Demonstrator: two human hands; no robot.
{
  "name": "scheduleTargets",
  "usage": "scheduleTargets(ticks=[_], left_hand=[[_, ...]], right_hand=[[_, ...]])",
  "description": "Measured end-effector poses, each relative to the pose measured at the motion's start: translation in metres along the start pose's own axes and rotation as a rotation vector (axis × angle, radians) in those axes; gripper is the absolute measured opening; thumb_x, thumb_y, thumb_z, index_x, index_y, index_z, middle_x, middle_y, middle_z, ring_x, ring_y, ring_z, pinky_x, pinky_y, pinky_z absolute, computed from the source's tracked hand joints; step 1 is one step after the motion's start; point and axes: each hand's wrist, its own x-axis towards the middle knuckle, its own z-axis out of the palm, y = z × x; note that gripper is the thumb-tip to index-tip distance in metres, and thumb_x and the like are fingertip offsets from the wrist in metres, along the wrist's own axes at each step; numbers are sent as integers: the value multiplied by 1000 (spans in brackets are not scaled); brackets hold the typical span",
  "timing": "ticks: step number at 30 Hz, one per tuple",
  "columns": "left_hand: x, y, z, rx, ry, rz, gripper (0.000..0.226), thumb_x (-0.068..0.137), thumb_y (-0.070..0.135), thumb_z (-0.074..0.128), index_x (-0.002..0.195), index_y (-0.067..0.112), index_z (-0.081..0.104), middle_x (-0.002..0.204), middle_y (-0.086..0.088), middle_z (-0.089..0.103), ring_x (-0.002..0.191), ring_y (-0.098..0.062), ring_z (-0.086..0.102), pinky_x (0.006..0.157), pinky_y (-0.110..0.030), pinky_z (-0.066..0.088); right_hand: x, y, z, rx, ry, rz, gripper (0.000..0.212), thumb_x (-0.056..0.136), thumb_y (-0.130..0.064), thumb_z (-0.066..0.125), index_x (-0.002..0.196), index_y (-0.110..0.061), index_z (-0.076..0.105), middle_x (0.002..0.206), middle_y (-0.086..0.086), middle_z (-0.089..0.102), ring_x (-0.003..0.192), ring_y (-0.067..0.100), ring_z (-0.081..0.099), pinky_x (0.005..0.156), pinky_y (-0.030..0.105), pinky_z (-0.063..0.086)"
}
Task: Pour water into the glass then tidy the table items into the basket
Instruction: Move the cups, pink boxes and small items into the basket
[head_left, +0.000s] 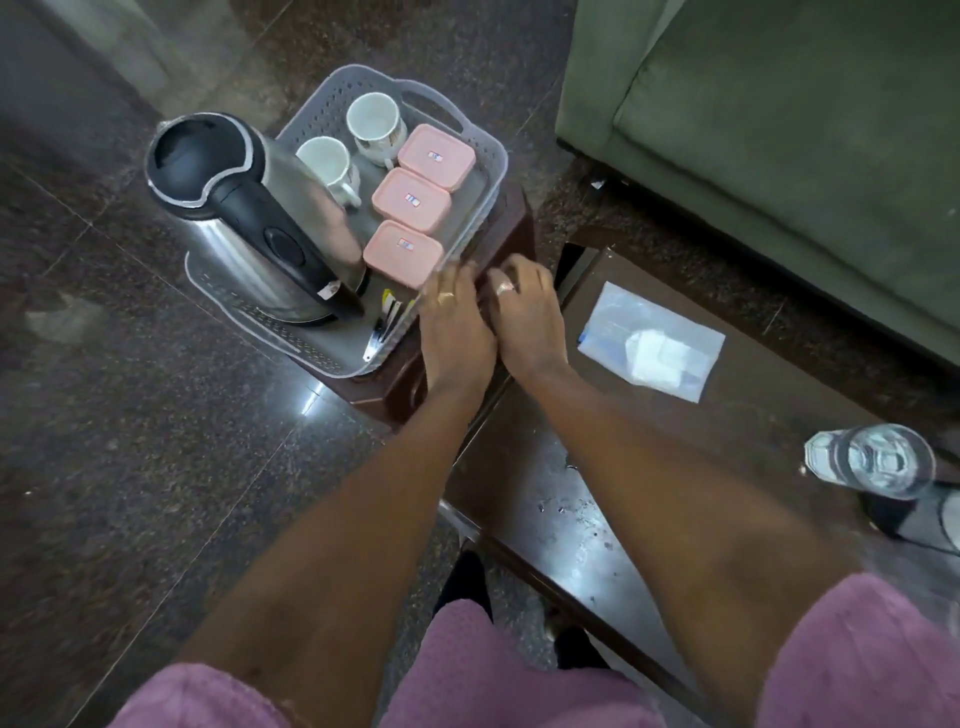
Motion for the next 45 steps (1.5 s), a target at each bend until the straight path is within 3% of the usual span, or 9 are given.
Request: scheduleTargets(ticks=[5, 10, 15, 23, 27, 30, 36, 41, 45], left_hand=[[-68, 32, 42, 1, -144, 160, 41, 84, 4, 42, 123, 0, 55, 129, -19, 58, 123, -30, 53, 111, -39, 35], [-138, 62, 67, -68, -452, 86, 40, 89, 4, 44, 129, 5, 51, 134, -16, 54, 126, -28, 48, 110, -36, 36], [-189, 81, 95, -11, -624, 127, 43, 82, -1, 47, 125, 1, 52, 128, -20, 56, 122, -33, 50, 107, -36, 36], [-254, 138, 134, 91, -858, 205, 55, 87, 35, 57, 131, 6, 42, 133, -14, 47, 124, -30, 44, 102, -38, 38], [-276, 160, 145, 165, -921, 129, 65, 80, 34, 66, 132, 8, 37, 132, -13, 45, 121, -30, 48, 98, -40, 41], [-286, 167, 151, 180, -916, 34, 61, 80, 31, 69, 126, 8, 38, 129, -14, 48, 118, -31, 51, 96, -40, 44], [-289, 170, 164, 216, -852, 36, 31, 90, 18, 56, 116, 4, 44, 122, -18, 54, 111, -32, 57, 89, -38, 48], [-267, 162, 159, 92, -853, -13, 24, 90, 6, 49, 114, 1, 51, 118, -20, 57, 108, -36, 57, 91, -42, 47], [-219, 147, 136, -65, -672, -63, 26, 89, 3, 48, 114, 4, 56, 113, -20, 60, 105, -36, 57, 88, -40, 46]], right_hand=[[-81, 46, -19, 143, -9, 417, 36, 97, -19, 36, 127, -3, 49, 129, 18, 51, 121, 31, 47, 102, 41, 39], [-169, 83, -30, 58, -65, 651, 36, 94, -11, 42, 127, -3, 50, 133, 18, 48, 123, 31, 43, 104, 40, 37], [-244, 109, -40, -47, -12, 864, 27, 72, -1, 73, 99, -1, 67, 110, 25, 62, 95, 44, 60, 80, 48, 55], [-345, 161, -71, -194, 26, 1225, 36, 76, 1, 50, 109, -2, 65, 121, 31, 56, 99, 50, 56, 84, 52, 48], [-371, 181, -83, -277, 23, 1376, 33, 82, -1, 56, 111, -14, 64, 131, 26, 51, 107, 48, 52, 85, 54, 44], [-384, 198, -86, -248, -49, 1466, 37, 91, -3, 46, 124, -18, 55, 144, 22, 36, 119, 44, 43, 91, 53, 41], [-392, 214, -93, -45, -182, 1454, 29, 96, 0, 38, 122, -3, 51, 127, 20, 43, 110, 40, 52, 90, 49, 47], [-366, 205, -94, 14, -82, 1355, 23, 95, -4, 42, 111, 2, 57, 119, 22, 51, 103, 41, 57, 83, 41, 46], [-311, 179, -91, 38, -48, 1219, 24, 96, -11, 45, 112, -3, 61, 117, 21, 58, 104, 38, 58, 80, 36, 44]])
